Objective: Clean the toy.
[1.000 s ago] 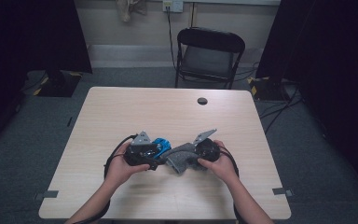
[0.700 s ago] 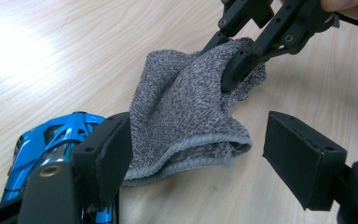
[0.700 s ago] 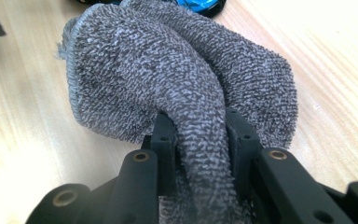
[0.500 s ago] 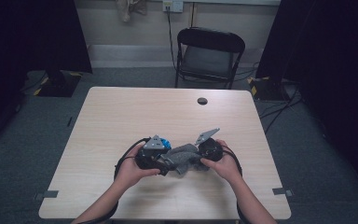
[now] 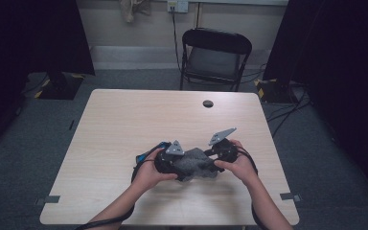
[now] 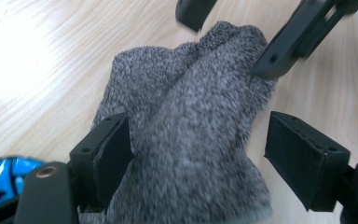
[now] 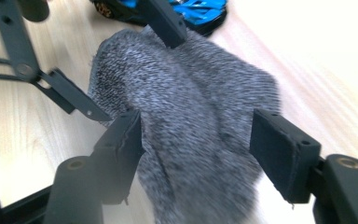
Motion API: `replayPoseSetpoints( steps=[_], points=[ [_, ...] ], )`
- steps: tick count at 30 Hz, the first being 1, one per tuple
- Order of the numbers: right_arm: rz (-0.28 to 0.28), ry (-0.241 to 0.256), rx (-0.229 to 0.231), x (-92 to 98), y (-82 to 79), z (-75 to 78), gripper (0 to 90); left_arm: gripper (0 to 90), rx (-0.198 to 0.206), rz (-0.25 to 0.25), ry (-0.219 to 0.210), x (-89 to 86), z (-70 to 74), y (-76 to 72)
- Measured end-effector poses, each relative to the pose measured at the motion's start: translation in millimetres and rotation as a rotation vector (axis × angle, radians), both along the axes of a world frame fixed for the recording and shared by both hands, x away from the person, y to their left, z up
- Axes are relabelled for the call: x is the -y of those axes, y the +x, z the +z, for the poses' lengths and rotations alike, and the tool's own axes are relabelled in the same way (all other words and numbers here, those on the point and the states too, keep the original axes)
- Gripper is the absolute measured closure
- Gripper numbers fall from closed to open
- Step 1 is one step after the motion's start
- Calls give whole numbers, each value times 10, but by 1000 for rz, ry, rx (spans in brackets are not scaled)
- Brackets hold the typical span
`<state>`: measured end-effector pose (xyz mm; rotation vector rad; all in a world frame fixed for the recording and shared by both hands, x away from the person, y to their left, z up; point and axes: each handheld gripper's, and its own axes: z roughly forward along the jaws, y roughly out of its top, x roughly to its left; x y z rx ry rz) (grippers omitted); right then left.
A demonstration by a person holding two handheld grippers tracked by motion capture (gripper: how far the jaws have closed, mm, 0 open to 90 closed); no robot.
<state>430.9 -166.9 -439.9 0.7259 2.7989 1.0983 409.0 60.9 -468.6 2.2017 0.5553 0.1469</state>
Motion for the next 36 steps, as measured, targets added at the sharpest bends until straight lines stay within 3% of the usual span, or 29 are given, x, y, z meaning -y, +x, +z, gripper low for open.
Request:
replayPoseSetpoints(
  steps=[2, 6, 7, 9, 13, 15, 19, 23, 26, 28, 33, 36],
  points=[
    [-18, 12, 4, 61, 15, 43, 325, 220, -5, -4, 3, 47, -29, 20],
    [-65, -23, 33, 141, 45, 49, 316, 231, -14, -14, 16, 136, -110, 21],
    [-75, -27, 39, 156, 52, 41, 315, 259, -14, -19, 26, 149, -131, 15],
    [-90, -29, 41, 184, 63, 22, 315, 414, 2, -26, 62, 154, -173, 9],
    [-125, -26, 71, 248, 74, 12, 304, 599, -30, -16, 52, 97, -162, -19],
    [-150, -15, 81, 297, 86, 15, 282, 634, -65, -23, 49, 23, -140, -83],
    [-172, -18, 89, 383, 109, 2, 277, 610, -71, -45, 57, -141, -121, -218],
    [-185, -35, 88, 405, 123, -86, 265, 307, -22, -37, 21, -181, -62, -237],
    [-180, -53, 81, 374, 121, -157, 256, 227, -4, -35, -2, -121, -29, -206],
    [-170, -65, 83, 352, 128, -187, 257, 214, 10, -47, 28, -27, -57, -182],
    [-161, -63, 81, 309, 158, -190, 258, 220, -11, -69, 76, 135, -195, -149],
    [-149, -54, 83, 284, 175, -187, 259, 365, -6, -102, 76, 122, -198, -153]
  ],
)
